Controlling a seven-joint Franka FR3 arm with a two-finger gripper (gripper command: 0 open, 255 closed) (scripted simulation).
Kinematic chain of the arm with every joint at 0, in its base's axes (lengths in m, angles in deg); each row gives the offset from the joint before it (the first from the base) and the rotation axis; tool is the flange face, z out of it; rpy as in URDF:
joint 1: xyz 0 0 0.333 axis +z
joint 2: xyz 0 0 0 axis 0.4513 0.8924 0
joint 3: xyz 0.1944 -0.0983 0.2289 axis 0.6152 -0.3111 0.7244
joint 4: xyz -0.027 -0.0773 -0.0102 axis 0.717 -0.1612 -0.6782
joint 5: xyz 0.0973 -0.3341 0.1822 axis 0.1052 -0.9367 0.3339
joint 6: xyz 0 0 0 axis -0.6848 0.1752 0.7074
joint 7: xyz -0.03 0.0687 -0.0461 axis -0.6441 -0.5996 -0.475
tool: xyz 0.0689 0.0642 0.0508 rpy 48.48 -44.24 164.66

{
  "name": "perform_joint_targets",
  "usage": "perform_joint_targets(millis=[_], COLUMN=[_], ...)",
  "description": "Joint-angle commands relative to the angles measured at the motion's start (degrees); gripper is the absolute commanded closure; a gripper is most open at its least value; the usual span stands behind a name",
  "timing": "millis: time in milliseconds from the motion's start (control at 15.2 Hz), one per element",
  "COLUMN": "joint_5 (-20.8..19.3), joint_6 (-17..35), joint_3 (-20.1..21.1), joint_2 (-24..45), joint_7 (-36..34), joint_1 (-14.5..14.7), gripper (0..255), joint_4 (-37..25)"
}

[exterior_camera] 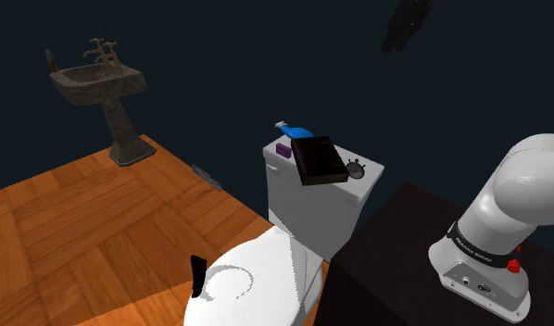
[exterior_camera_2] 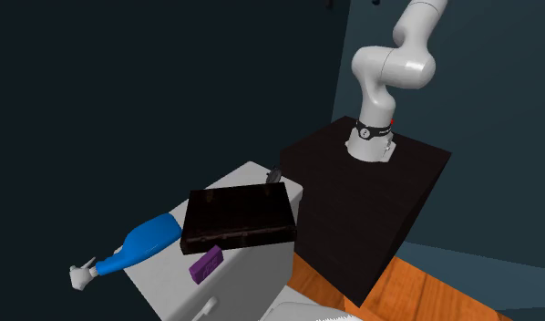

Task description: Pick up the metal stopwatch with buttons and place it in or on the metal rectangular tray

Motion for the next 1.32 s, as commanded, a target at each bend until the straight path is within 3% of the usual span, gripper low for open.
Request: perform_joint_targets(millis=[0,660,1254], joint_5=[0.0,-2.7,-5.4], joint_6=[0.0,17.1,36.1], joint_3=[0.0,-2.8,-6.8], joint_2=[0.0,-2.4,3.8], joint_7=[0.0,5.7,11.4], joint_1=[0.0,-1.7,-3.6], gripper=[0,0,0], joint_4=[0.0,19.8,32.7])
